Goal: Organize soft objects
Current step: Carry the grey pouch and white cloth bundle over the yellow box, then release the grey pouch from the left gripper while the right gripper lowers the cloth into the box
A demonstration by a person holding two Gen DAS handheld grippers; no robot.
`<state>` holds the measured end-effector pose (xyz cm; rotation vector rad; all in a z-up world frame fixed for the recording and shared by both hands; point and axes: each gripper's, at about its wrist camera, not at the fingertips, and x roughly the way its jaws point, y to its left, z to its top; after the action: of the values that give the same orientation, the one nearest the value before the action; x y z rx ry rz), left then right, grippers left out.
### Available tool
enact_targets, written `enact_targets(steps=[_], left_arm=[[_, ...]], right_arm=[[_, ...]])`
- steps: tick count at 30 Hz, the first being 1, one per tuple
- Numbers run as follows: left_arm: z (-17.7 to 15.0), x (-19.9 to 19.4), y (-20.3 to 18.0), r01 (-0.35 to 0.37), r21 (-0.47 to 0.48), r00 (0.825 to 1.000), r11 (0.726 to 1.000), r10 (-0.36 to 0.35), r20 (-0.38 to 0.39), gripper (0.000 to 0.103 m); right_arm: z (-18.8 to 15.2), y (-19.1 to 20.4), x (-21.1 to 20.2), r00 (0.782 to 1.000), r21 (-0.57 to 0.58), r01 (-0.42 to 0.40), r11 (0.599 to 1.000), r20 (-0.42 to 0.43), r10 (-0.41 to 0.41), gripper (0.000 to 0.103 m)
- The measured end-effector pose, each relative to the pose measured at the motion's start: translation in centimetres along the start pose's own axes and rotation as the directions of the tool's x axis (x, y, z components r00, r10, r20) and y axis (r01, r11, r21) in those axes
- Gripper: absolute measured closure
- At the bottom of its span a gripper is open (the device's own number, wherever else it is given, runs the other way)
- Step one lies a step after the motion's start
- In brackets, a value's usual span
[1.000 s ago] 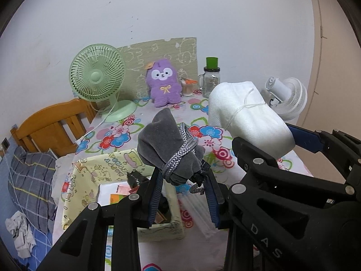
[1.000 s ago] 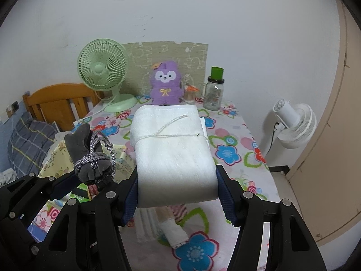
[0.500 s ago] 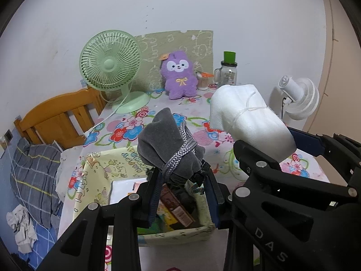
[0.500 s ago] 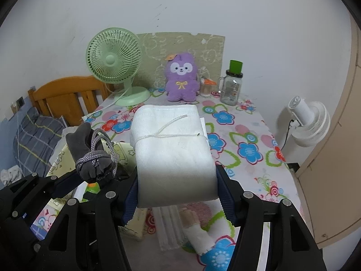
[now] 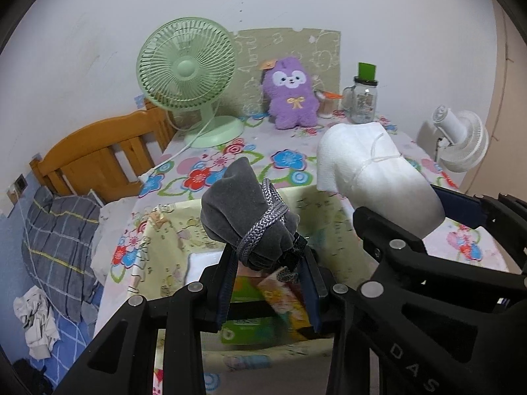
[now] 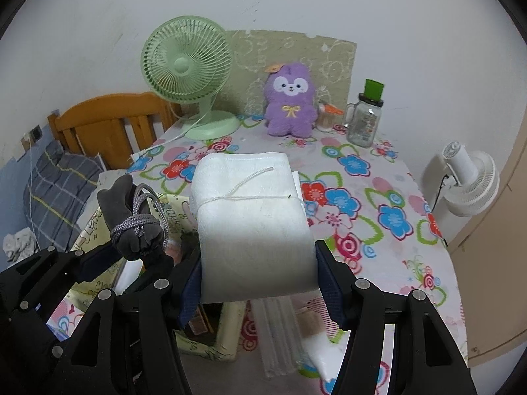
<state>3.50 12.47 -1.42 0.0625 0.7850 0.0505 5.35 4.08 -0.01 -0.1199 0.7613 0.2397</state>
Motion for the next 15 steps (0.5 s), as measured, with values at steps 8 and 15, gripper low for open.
enact_targets(steps=[8, 15], left_arm=[[-0.9, 2.3, 2.0, -0.018, -0.016, 0.998, 1.0, 0.018, -0.055, 0.065], [-1.2, 3.9, 3.5, -0.015, -0.047, 0.995, 0.999, 0.01, -0.096, 0.062]], right_arm=[[-0.4, 1.9, 2.3, 0.999, -0.032, -0.029, 0.999, -0.036, 0.028, 0.038], [-0.1, 3.3, 3.4, 0.998, -0.063, -0.039, 0.997, -0.045, 0.036, 0.038]])
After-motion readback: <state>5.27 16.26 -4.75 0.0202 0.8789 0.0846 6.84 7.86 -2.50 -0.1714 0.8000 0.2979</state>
